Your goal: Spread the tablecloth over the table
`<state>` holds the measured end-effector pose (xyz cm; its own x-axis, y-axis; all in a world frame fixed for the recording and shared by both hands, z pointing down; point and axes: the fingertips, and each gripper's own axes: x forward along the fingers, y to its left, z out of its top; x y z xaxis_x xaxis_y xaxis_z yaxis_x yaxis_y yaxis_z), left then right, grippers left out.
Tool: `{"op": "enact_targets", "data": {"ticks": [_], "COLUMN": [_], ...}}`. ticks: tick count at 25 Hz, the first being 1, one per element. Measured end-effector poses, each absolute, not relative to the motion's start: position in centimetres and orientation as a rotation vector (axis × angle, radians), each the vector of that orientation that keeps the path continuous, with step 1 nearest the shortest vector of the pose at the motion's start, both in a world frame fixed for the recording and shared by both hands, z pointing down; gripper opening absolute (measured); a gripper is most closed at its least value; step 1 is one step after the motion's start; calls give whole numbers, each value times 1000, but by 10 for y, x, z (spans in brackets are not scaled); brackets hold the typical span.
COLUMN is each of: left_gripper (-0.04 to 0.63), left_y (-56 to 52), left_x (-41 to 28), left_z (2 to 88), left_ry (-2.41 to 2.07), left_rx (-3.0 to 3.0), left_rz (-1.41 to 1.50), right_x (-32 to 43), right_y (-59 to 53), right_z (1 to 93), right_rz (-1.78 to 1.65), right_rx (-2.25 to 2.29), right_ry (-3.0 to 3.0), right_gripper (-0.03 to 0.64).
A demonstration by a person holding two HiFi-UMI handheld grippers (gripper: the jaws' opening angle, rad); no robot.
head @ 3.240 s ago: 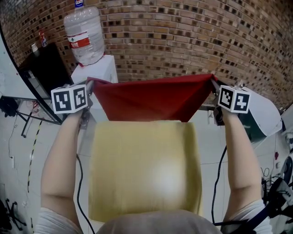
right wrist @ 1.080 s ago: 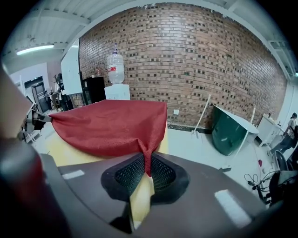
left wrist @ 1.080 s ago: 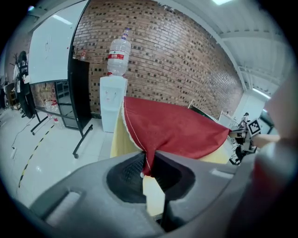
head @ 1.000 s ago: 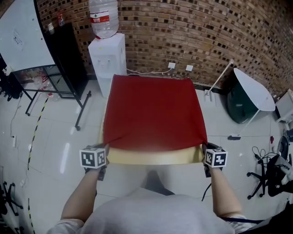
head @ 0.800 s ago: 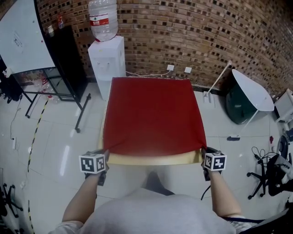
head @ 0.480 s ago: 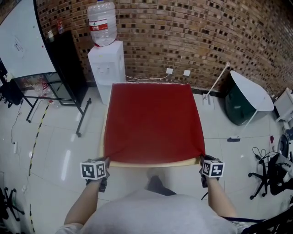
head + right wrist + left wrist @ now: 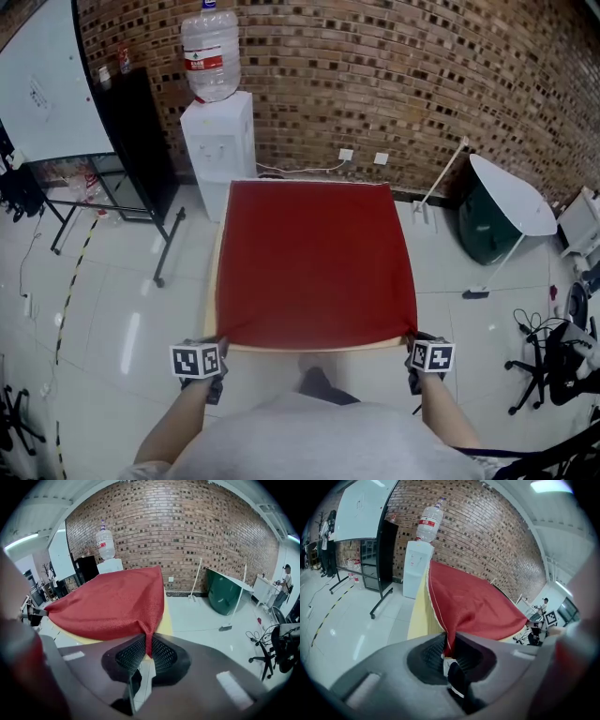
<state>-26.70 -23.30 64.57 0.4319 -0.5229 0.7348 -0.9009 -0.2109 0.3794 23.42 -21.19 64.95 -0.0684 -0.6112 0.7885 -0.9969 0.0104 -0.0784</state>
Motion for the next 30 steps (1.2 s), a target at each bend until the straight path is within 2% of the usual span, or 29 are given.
{"op": "enact_targets", "data": {"ticks": [8,17,22,30], "left_gripper": [52,136,141,141], "left_y": [-233,-223,-220,-199], "left_x": [-272,-293,-314,-310], "left_z": [652,646,645,641], "left_ry": [-1196,-1224,-1265,-1217], "left_rx": [1872,1853,1824,1828], "left_rz": [555,522,488,389], "right_x": [234,245,255,267], "right_y": [-213,-199,-182,-152], "right_z": [658,657,658,650], "right_rz": [910,899,920,955], "right_rx": [1631,1659,1695,1748], "right_ry": [-1719,-1745,-1717,-1697], "right_gripper": [38,97,123,94]}}
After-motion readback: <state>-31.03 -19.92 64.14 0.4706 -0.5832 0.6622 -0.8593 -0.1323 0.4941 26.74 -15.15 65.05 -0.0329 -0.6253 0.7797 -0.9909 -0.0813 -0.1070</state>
